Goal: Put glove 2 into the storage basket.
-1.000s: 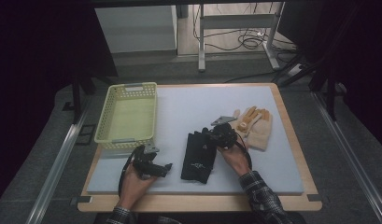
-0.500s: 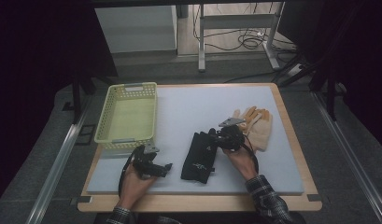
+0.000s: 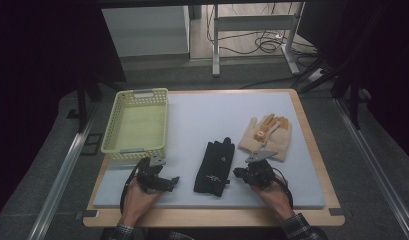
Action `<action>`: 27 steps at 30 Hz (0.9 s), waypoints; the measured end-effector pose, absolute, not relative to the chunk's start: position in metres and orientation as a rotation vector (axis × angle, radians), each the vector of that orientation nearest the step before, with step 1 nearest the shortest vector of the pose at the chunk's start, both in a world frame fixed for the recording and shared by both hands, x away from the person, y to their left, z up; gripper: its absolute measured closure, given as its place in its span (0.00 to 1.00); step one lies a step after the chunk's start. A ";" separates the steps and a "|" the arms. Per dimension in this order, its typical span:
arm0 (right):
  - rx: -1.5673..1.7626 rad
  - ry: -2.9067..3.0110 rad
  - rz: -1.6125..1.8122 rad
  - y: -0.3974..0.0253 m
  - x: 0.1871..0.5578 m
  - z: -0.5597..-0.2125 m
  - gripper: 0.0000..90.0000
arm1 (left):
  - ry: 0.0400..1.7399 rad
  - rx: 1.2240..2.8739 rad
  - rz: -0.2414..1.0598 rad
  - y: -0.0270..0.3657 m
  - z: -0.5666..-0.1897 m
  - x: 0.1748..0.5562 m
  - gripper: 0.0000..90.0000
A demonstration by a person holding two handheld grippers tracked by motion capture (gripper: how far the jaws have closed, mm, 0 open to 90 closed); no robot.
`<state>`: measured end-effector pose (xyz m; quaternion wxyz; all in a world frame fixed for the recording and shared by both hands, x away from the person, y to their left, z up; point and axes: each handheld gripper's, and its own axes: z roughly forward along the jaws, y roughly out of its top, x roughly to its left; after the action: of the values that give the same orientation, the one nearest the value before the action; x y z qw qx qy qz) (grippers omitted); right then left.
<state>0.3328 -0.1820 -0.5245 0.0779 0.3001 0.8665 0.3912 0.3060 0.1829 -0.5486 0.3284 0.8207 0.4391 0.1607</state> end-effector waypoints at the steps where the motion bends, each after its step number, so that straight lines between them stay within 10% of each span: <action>1: 0.878 2.616 1.171 -0.179 0.330 -0.526 0.92 | 1.149 2.144 0.411 0.185 -0.549 0.306 0.02; 27: 0.765 2.655 1.220 -0.106 0.339 -0.538 0.92 | 1.070 2.158 0.369 0.204 -0.553 0.305 0.02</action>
<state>0.3391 -0.1064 -0.5375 0.0604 0.2529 0.8775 0.4031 0.3049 0.2045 -0.5527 0.3449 0.8313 0.4121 0.1420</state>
